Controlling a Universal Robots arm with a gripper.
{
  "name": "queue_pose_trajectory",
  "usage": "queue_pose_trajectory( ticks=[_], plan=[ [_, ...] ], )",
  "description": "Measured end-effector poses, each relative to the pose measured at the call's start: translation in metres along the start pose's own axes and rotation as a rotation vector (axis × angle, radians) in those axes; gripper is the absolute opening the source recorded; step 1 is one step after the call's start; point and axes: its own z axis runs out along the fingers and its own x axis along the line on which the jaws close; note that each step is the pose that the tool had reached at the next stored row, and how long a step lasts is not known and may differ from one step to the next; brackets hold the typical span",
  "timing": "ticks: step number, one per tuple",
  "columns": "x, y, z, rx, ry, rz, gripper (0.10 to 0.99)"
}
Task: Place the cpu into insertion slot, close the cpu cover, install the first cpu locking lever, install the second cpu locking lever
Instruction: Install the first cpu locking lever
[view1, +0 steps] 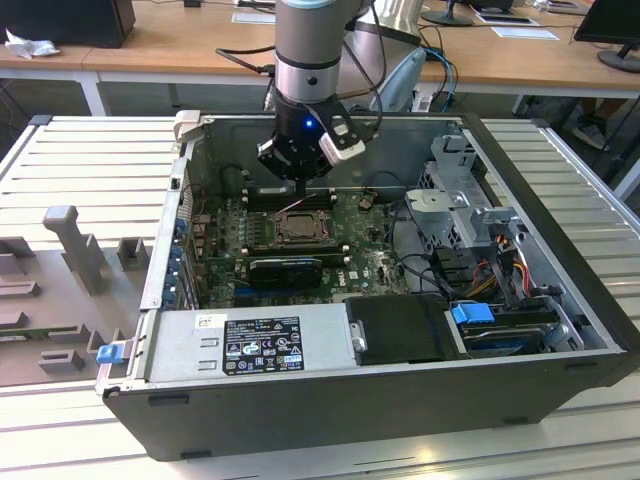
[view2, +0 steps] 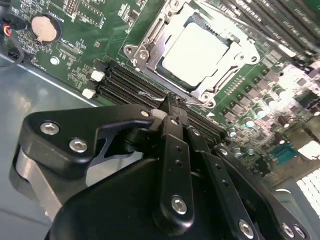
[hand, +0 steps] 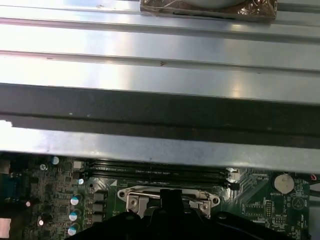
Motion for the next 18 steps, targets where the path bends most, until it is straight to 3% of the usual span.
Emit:
queue_pose_trajectory(
  ticks=[4, 11, 18],
  plan=[
    [-0.0008, 0.0066, 0.0061, 0.000, -0.0002, 0.000, 0.106],
    [-0.0091, 0.0064, 0.0112, 0.000, 0.0000, 0.000, 0.106],
    [-0.0161, 0.0050, 0.0270, 0.002, 0.0001, 0.001, 0.106]
  ],
)
